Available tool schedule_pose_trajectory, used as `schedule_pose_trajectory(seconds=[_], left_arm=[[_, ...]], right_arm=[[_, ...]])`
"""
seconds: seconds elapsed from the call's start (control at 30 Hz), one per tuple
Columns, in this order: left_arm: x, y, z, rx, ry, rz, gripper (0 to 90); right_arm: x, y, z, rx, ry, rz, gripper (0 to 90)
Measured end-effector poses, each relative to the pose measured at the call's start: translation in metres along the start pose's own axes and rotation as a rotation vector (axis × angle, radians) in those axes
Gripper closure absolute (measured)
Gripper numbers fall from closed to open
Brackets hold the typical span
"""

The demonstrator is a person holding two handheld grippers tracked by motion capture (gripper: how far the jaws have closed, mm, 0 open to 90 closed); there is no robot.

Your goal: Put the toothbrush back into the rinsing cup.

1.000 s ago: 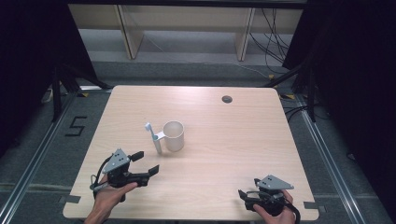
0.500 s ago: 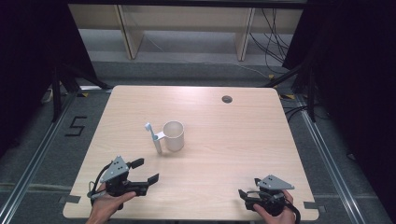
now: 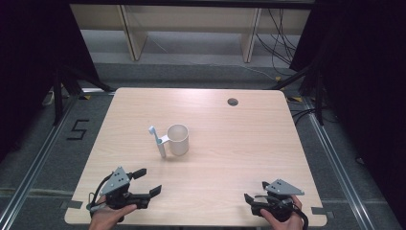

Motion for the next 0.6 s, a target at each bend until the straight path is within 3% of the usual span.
schedule_pose_trajectory(seconds=[0.4, 0.6], left_arm=[[-0.009, -0.007, -0.006, 0.004, -0.001, -0.023, 14.6], [-0.012, -0.012, -0.009, 0.039, 0.024, -0.026, 14.6]], right_arm=[[0.0, 0.0, 0.001, -0.013, -0.022, 0.001, 16.6], [0.0, 0.0, 0.001, -0.01, -0.017, -0.001, 16.7]])
Point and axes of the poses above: each handheld gripper's, and its own axes: x roughly forward along the jaws, z roughly out of its top, y roughly to its left, the point moved 2 cm from there along x, roughly forward along the jaws, and after that the axes turned 14 degrees about -y, right-handed, at the moved point
